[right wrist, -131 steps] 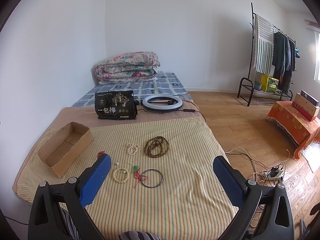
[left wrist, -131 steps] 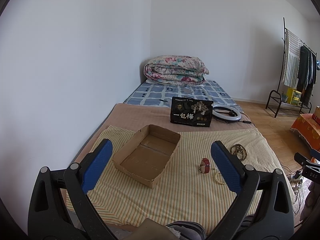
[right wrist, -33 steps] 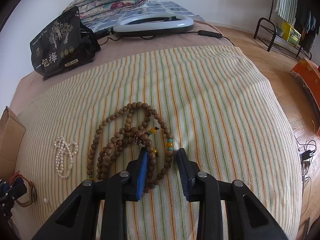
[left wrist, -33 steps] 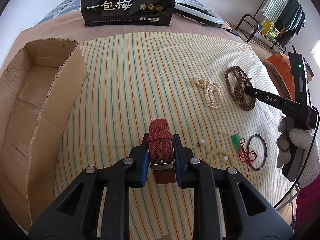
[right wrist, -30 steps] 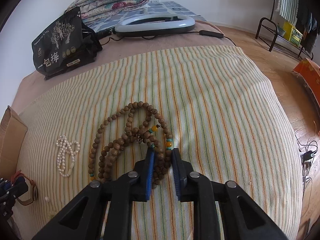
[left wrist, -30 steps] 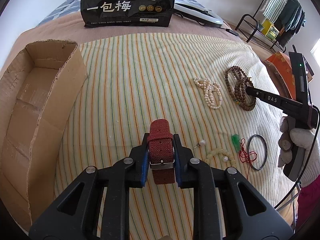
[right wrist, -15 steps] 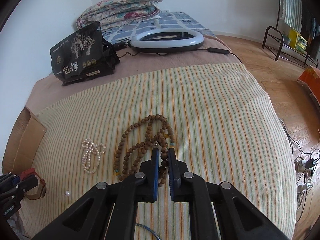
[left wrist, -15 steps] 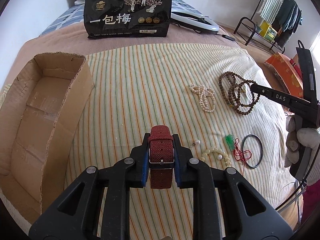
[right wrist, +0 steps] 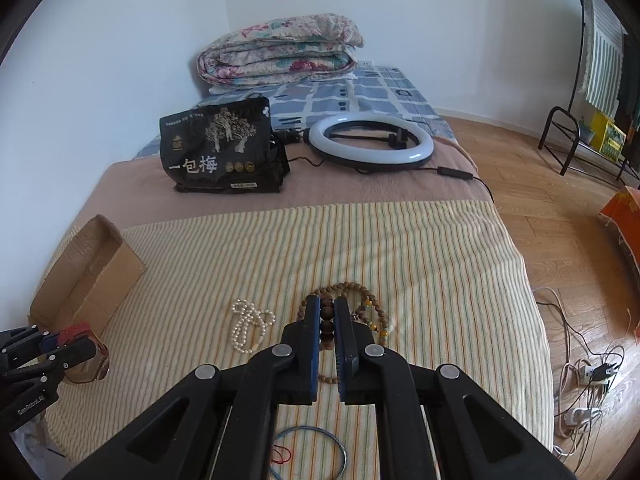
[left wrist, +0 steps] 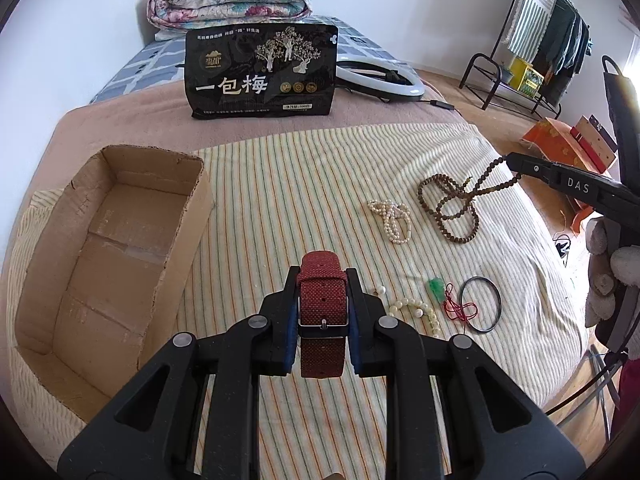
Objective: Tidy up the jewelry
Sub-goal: 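Lift the brown bead necklace with the right gripper and carry it over the cardboard box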
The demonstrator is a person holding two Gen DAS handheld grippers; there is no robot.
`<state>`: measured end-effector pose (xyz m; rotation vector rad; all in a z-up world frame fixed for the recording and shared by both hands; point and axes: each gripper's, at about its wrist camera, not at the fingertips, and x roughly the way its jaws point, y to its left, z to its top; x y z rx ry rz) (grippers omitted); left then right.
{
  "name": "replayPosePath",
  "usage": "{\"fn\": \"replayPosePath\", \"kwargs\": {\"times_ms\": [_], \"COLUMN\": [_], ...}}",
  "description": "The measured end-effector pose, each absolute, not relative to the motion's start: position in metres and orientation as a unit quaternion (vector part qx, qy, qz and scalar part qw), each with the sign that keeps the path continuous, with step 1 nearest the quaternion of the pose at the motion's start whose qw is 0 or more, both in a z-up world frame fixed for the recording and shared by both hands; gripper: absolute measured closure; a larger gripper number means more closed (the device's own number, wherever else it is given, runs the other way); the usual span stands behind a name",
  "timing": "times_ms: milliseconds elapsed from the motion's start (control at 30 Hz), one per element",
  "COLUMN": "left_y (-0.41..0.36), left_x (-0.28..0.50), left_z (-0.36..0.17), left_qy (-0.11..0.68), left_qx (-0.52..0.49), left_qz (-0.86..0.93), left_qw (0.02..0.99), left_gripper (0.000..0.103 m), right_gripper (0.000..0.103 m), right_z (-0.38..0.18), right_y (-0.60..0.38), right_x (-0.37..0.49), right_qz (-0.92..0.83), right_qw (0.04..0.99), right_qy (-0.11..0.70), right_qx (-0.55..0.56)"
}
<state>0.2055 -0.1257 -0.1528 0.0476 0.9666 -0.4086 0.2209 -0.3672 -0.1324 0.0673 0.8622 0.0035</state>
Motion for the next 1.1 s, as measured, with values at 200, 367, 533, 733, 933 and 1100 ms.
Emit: {"fn": "replayPosePath", "kwargs": {"times_ms": [200,367,533,733,933,1100], "left_y": [-0.11,-0.092,-0.073,-0.051,-0.025,-0.003], "left_x": [0.197,0.19,0.184,0.176,0.172,0.17], "left_z": [-0.129,-0.105,-0.083,-0.06,-0.042,-0.031], "left_qy": [0.442,0.422,0.404,0.387,0.372,0.363], "left_qx": [0.017,0.009,0.002,-0.004,-0.009,-0.011], "left_qz": [-0.193,-0.192,-0.189,-0.186,-0.179,-0.168], "left_qw": [0.876,0.886,0.895,0.903,0.911,0.916], "left_gripper": [0.084,0.084,0.084,0.084,0.084,0.084], "right_gripper": [0.099,0.099,0.099,0.099,0.099,0.099], "right_z": [-0.096,-0.058,-0.023,0.023,0.069,0.098], "right_y": [-0.352,-0.336,-0.317,-0.296,-0.265,-0.232], "right_x": [0.211,0.198,0.187,0.176,0.164,0.158], "right_qz": [0.018,0.033,0.043,0.069,0.105,0.142], "right_qw": [0.919,0.931,0.94,0.949,0.957,0.959], "right_qy": [0.392,0.362,0.339,0.308,0.271,0.246], "right_qx": [0.029,0.016,-0.004,-0.004,-0.014,-0.021]}}
